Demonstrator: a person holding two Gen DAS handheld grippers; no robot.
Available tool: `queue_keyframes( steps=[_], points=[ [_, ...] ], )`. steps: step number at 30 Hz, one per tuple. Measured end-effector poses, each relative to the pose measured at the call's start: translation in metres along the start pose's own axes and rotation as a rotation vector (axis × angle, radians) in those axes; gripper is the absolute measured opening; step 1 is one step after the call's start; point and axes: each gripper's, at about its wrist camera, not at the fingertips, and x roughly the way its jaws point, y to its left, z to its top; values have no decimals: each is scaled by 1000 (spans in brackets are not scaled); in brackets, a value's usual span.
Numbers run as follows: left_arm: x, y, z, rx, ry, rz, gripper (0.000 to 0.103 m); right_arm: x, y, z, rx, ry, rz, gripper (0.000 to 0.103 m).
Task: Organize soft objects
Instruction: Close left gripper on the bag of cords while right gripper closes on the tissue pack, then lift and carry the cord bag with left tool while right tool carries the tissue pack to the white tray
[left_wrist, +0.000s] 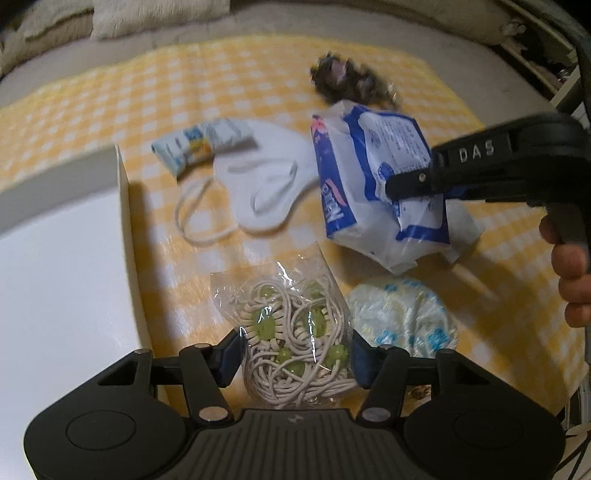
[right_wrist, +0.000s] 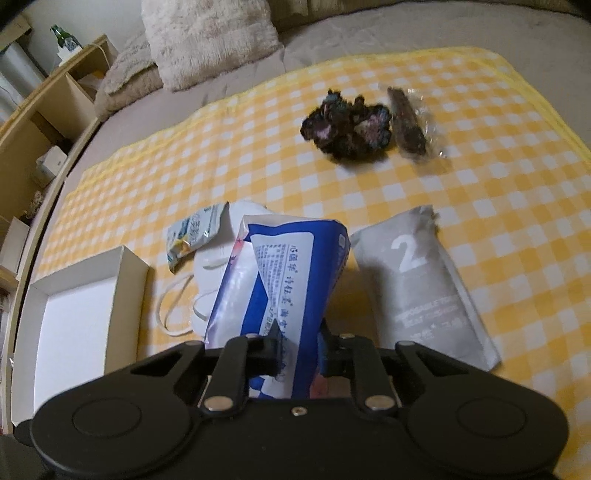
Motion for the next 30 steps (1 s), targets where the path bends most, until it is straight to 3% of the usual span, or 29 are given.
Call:
queue_keyframes(
  steps=[7,17,23,30],
  points=[
    [-44,3,6,16,-155,-24,58,-45,-2,2,-4,-134,25,17],
    [-117,30,3,9,-398,8,58,-106,15,-3,-19,-320,118,17],
    [-155,60,-12,-14,-494,43,58,-117,47,-12,-56,-360,203,17],
    [-189,104,-38,-84,-544,107,58,-112,100,-24,-125,-335,289,17]
  ],
)
